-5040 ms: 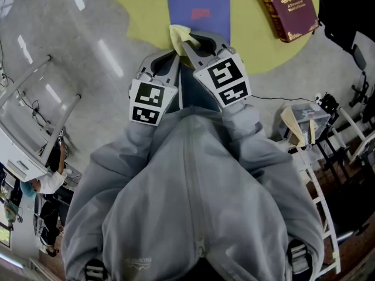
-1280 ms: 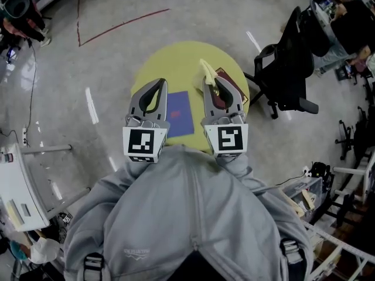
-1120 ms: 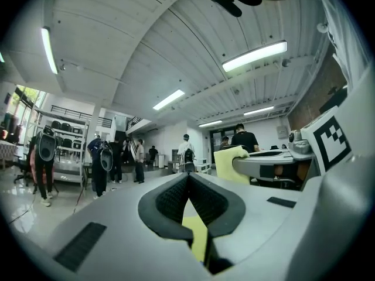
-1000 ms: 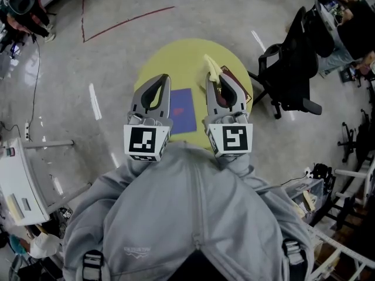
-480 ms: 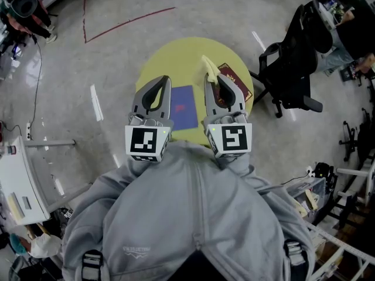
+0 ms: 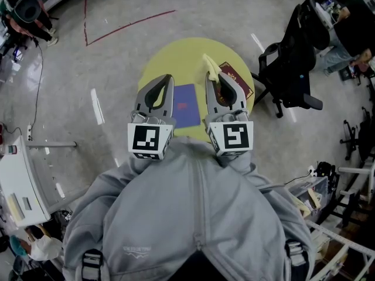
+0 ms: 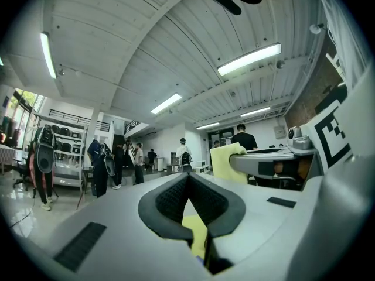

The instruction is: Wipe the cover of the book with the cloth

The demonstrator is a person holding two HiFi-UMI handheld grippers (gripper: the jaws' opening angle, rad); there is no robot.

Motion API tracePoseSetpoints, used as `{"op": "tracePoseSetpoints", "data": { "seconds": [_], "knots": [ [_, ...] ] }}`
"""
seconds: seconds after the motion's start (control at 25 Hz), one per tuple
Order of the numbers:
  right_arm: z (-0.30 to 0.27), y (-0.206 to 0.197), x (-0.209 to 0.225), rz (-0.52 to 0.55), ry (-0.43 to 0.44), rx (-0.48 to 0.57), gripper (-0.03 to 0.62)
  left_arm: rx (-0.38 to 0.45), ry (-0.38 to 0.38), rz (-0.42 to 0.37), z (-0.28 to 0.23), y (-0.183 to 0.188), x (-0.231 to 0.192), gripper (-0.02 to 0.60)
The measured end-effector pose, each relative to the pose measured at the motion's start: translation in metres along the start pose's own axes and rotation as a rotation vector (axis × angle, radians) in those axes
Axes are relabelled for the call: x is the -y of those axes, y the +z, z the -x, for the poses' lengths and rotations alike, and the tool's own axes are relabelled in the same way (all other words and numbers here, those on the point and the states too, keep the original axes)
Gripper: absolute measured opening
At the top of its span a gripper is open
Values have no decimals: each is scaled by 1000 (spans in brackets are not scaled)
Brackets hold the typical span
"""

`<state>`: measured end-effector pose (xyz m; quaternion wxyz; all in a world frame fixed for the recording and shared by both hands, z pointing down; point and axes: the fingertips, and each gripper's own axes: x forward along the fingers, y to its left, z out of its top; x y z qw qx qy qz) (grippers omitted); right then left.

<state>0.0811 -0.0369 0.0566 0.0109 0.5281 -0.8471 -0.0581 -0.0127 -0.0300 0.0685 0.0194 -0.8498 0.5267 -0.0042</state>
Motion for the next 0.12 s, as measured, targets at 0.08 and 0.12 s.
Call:
{"op": "tracePoseSetpoints", "data": {
  "seconds": [0.08,0.12],
  "knots": [
    [2,1,-3,3,1,2,55,0,0,3,3,0,1,18],
    [3,2,-4,5,3,3,55,-1,-1,5,4,-1,1,18]
  ]
}}
